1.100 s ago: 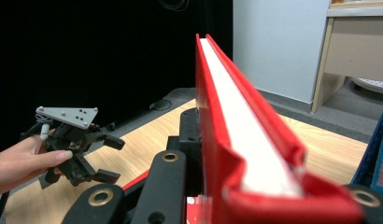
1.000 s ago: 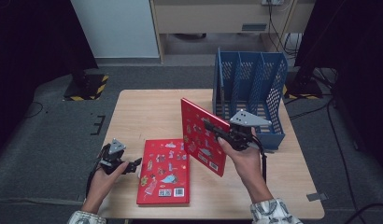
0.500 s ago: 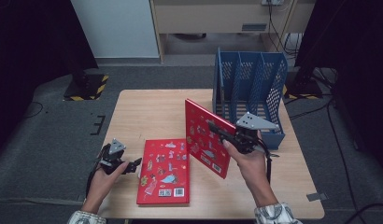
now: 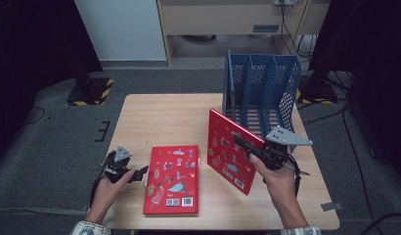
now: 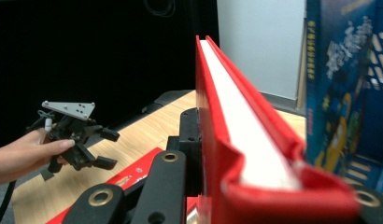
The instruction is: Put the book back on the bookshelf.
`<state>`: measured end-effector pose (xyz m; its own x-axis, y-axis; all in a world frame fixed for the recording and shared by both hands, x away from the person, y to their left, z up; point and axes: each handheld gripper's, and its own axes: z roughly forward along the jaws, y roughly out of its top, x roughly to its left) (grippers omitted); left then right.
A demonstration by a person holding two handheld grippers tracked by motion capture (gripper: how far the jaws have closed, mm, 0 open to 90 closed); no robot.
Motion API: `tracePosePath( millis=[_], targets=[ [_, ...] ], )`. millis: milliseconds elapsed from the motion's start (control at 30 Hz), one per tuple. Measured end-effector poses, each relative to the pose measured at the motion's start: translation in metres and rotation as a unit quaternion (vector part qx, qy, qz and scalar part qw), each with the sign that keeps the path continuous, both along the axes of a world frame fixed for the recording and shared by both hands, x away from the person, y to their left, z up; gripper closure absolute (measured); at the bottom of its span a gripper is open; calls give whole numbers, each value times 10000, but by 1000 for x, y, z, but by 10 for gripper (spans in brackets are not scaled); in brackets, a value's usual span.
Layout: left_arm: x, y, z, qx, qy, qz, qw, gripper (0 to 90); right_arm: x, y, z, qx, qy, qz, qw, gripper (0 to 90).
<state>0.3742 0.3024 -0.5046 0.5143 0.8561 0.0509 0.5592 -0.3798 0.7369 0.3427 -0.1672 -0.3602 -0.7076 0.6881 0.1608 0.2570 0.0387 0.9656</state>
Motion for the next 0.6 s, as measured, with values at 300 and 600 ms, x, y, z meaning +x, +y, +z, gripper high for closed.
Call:
tracePosePath(
  millis=[300, 600],
  targets=[
    [0, 0, 0, 2, -11, 6, 10000, 36, -13, -19, 0, -12, 22, -134, 9999, 797],
    [0, 0, 0, 19, -9, 9, 10000, 36, -24, -36, 10, 110, 25, -253, 9996, 797]
  ],
)
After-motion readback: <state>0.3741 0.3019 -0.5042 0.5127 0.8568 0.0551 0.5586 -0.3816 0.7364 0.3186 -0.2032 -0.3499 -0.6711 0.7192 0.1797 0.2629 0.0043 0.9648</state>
